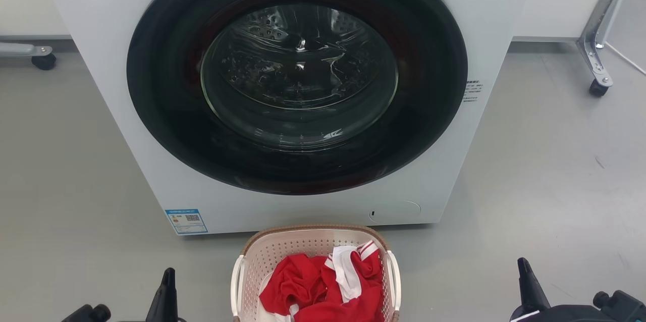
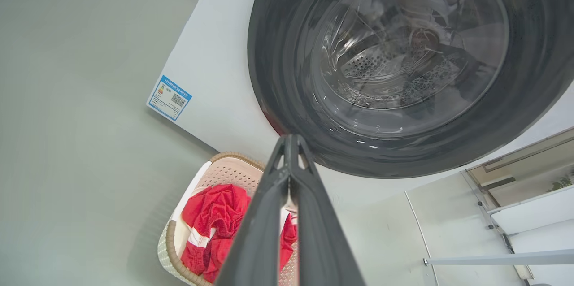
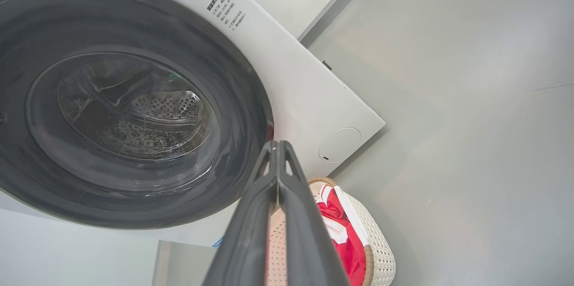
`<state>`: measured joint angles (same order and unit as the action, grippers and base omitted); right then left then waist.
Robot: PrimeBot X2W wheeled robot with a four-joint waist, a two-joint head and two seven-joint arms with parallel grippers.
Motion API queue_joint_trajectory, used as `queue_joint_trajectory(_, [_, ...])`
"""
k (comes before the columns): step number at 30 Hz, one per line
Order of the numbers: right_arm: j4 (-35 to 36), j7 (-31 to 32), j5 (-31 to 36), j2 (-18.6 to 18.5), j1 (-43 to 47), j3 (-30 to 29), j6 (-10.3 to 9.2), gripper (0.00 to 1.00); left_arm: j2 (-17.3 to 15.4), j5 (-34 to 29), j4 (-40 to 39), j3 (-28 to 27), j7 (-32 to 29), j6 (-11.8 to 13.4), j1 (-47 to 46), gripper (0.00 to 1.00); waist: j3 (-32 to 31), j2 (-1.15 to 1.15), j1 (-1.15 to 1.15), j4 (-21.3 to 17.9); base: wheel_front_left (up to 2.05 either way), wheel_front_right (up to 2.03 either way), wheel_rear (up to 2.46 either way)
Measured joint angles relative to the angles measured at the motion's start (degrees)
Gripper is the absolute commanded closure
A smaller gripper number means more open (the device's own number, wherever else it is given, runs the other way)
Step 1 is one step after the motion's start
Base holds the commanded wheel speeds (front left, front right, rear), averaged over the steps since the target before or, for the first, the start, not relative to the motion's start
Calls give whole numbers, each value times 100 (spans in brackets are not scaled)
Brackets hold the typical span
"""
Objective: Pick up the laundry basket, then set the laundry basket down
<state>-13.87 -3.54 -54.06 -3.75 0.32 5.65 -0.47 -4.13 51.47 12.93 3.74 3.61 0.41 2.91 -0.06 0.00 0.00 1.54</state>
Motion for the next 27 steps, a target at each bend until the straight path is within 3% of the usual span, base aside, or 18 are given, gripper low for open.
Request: queue_joint_trajectory(27, [-176, 552, -2022, 69, -269, -721, 404, 100, 77, 2156, 210, -495, -559, -404, -402, 100, 9, 0, 0, -85, 0, 0, 0])
